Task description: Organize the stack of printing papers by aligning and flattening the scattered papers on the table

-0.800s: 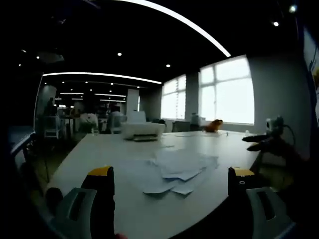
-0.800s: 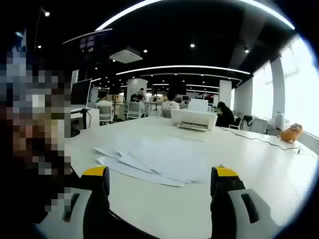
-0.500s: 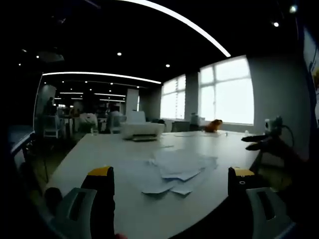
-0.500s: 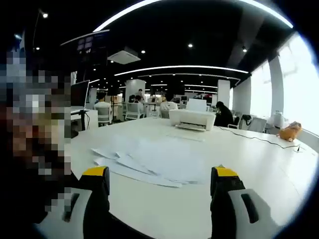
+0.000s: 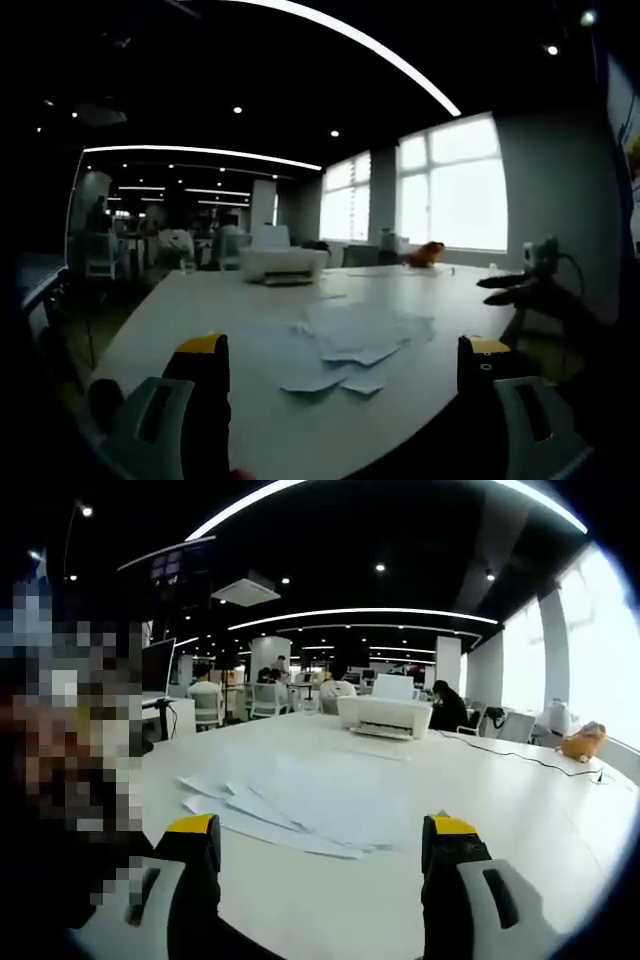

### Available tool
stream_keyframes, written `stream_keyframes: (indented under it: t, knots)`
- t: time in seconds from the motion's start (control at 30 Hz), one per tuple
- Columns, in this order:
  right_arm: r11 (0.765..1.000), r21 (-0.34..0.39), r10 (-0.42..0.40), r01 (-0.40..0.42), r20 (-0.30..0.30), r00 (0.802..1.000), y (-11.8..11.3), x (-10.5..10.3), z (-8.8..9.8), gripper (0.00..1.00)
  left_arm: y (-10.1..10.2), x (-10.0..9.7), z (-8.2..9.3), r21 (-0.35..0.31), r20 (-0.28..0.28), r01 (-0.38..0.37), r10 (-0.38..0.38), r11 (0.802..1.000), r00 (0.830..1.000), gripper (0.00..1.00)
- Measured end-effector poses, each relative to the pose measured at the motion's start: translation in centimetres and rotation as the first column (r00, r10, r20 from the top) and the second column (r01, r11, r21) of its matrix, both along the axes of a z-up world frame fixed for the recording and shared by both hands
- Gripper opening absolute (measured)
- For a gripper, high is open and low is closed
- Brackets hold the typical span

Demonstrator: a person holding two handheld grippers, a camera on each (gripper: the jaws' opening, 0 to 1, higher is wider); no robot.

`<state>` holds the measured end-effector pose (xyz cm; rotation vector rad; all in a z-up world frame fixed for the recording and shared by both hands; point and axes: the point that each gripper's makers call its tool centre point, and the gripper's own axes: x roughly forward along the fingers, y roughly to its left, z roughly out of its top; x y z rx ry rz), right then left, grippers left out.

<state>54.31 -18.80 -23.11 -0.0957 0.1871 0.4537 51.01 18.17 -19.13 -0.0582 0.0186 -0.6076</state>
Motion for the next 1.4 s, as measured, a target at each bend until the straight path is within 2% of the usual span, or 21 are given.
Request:
stream_keyframes:
  t: [0.77,0.83,0.97,1.4]
  knots:
    - [1.0,-0.006,0.011,-0.01,0.002,1.0,1.7,3.4,-0.8,0.78,-0.1,-0.1,0.3,0.001,0.006,0.002,-0.002,1.0,1.0,0.97]
    - [1.0,0.013,0.009,-0.009,0.02,1.0,1.7,3.9,-0.3,0.78,-0.1,-0.1,0.2,0.003,0.005,0.003,-0.003,1.0,1.0,0.97]
    - [0.999,0.043,0.024,-0.025,0.014,1.0,2.1,4.3,-0.1,0.78,-0.2,0.0,0.0,0.005,-0.003,0.004,-0.004,1.0,1.0,0.97]
    - [0.999,0.043,0.033,-0.034,0.003,0.999,3.0,5.5,-0.5,0.78,-0.5,0.0,0.0,-0.003,-0.001,0.018,-0.018,1.0,1.0,0.97]
